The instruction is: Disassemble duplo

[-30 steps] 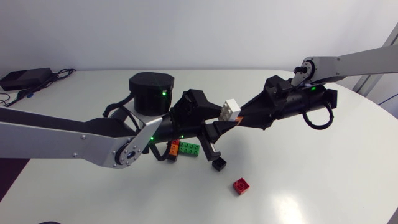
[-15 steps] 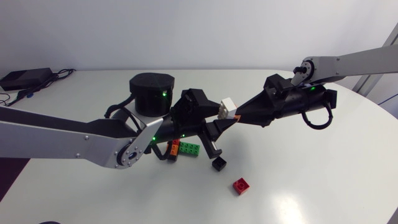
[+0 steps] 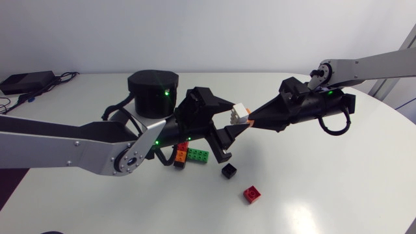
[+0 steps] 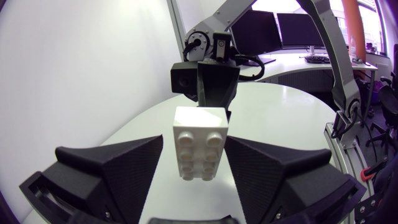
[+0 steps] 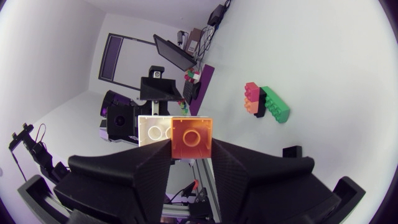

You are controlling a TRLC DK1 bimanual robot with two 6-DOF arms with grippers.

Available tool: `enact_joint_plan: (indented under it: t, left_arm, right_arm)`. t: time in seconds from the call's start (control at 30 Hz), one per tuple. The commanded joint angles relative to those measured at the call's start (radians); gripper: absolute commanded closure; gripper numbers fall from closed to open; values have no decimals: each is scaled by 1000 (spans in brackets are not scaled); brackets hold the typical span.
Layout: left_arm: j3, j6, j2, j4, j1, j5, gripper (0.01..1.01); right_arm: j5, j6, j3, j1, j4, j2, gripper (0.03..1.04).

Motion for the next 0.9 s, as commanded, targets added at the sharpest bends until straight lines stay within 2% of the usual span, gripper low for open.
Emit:
enact_joint_plan:
  t: [0.0, 0.07, 0.1, 0.17, 0.23, 0.47, 0.87]
  left_arm:
    - [-29, 0, -31, -7, 2, -16, 316]
    - [-34, 5, -37, -19, 6, -21, 323]
    - [-39, 5, -40, -19, 6, -21, 359]
    - [-42, 5, -40, -22, 7, -21, 526]
    - [-40, 6, -38, -29, 6, -21, 743]
    - [-33, 23, -52, -52, -4, -19, 785]
    - [-22, 127, -131, -243, -14, 67, 797]
  right_arm:
    - [-4, -28, -22, -10, -14, -30, 841]
    - [-4, -28, -28, -10, -14, -36, 841]
    - [-4, -28, -32, -10, -13, -39, 841]
    - [-4, -28, -36, -10, -11, -39, 841]
    - [-4, -28, -36, -10, -10, -41, 841]
    - [3, -28, -64, -15, 13, -46, 839]
    - [155, -17, -74, -78, 130, -56, 841]
